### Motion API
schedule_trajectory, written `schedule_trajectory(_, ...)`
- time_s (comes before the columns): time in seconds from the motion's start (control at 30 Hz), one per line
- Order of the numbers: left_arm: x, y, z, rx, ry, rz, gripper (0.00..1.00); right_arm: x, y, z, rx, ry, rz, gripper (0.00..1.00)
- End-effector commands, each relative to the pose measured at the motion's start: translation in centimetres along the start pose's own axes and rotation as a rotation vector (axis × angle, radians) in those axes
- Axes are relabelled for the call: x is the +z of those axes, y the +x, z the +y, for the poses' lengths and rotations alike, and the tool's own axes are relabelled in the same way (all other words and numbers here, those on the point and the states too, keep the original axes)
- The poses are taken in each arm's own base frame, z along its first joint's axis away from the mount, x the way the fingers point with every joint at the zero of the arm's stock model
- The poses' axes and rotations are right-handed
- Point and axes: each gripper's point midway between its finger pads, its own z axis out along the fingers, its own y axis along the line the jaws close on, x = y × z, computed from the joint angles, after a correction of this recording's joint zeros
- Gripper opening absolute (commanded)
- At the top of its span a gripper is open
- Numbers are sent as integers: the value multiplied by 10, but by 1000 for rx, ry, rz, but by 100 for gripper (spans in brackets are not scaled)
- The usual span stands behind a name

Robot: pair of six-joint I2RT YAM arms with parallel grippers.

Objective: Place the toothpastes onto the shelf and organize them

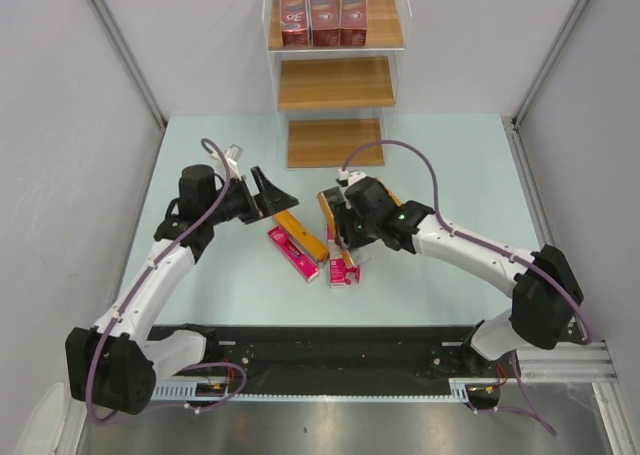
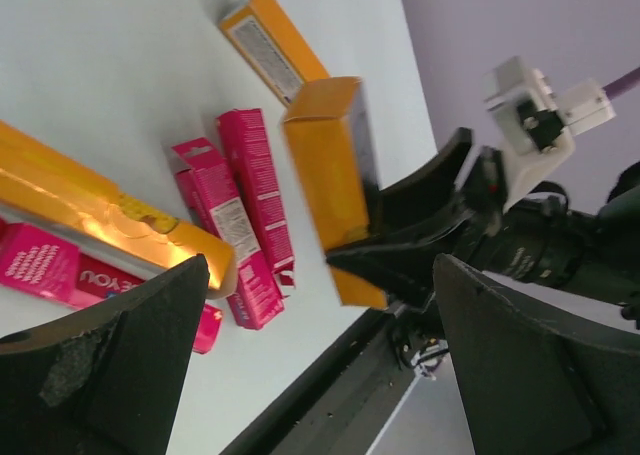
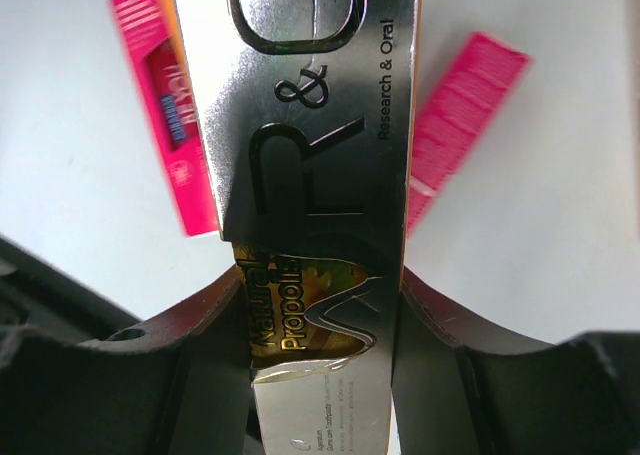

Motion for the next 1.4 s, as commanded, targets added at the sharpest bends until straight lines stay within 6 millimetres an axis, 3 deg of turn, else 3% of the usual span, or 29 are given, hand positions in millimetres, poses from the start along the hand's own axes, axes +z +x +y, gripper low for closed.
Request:
schedule_trajectory(0.0,3,1,-30,3,136,-14,100,-5,-33,54,-30,-126,-86,30)
schedule_trajectory(0.2,13,11,-33,-4,144,13,100,-14,-39,83,-58,-177,-102,30)
schedule_trajectory(0.47,30,19,-35,-6,141,48,99,-27,-45,97,-70,-212,-122,30)
schedule_trajectory(0.87,41,24,-33,-2,146,61,77,-36,-49,114,-77,-284,-142,32)
schedule_trajectory(0.93,41,25,-33,-2,147,64,65,-37,-45,119,-86,-309,-126,32)
schedule_trajectory(1.0,41,24,-33,-5,145,64,52,-39,-45,120,-88,-319,-126,34)
schedule_trajectory(1.23,42,24,-33,-24,151,58,44,-44,-49,120,-95,-335,-138,44)
schedule_trajectory(1.33,43,22,-35,-37,162,51,43,-48,-50,122,-99,-353,-140,53)
schedule_trajectory(1.37,43,21,-35,-40,165,50,43,-50,-51,121,-100,-357,-142,61)
